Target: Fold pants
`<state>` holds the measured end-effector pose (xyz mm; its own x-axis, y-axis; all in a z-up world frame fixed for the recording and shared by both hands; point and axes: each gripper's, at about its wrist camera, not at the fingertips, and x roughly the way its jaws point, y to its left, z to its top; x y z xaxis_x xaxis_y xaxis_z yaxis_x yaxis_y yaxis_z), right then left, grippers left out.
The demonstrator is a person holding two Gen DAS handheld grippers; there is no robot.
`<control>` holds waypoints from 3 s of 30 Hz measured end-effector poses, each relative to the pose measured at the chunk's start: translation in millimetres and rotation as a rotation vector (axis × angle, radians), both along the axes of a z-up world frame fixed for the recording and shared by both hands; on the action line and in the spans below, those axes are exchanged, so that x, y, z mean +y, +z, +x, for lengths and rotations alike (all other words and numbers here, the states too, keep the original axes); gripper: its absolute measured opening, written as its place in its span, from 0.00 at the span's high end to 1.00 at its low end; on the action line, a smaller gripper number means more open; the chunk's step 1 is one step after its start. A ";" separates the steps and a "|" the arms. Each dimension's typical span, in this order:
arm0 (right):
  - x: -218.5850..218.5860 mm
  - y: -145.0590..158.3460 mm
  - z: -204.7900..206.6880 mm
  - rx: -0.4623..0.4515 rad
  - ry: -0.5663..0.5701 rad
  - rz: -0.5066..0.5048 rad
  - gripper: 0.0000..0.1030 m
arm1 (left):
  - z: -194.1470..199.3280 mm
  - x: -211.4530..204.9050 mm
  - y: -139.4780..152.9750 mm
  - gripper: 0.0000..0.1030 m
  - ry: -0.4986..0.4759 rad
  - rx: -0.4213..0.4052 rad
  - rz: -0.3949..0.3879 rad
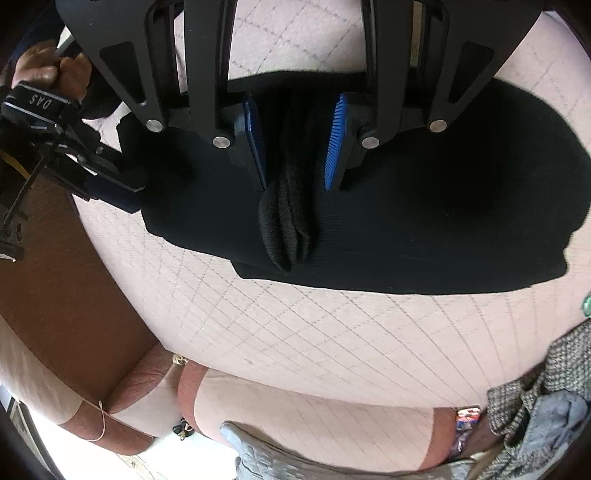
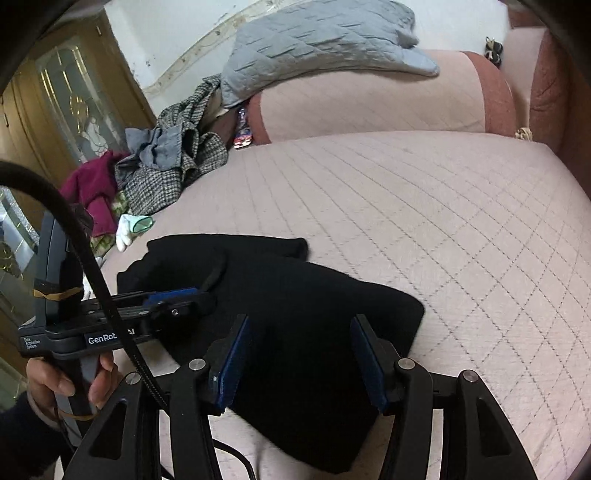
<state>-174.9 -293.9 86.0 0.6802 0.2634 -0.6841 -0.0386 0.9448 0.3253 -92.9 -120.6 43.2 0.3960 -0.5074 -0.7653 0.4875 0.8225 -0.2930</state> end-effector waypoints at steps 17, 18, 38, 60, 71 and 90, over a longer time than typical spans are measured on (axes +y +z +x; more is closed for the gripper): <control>55.5 -7.5 9.5 0.032 0.058 -0.023 0.48 | -2.7 33.4 8.4 0.70 0.101 -0.035 0.025; 57.4 -7.1 9.6 0.030 0.059 -0.021 0.48 | -2.4 36.1 7.9 0.70 0.110 -0.031 0.021; 113.7 -22.2 44.6 0.058 0.177 -0.050 0.73 | 5.9 82.3 -3.7 0.54 0.251 0.004 -0.080; 115.6 4.8 41.0 0.005 0.166 -0.040 0.59 | -6.3 113.9 7.3 0.54 0.342 -0.037 -0.107; 128.9 8.2 61.2 -0.012 0.213 -0.030 0.56 | -5.8 144.9 0.1 0.54 0.454 0.004 -0.142; 189.1 4.4 147.1 -0.004 0.452 -0.156 0.47 | 8.3 161.8 -21.2 0.47 0.502 0.140 -0.259</control>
<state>-27.8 -104.8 90.5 0.5241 0.4274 -0.7367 -0.4578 0.8707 0.1795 -84.6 41.2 22.0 0.5405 -0.4611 -0.7037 -0.0015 0.8359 -0.5488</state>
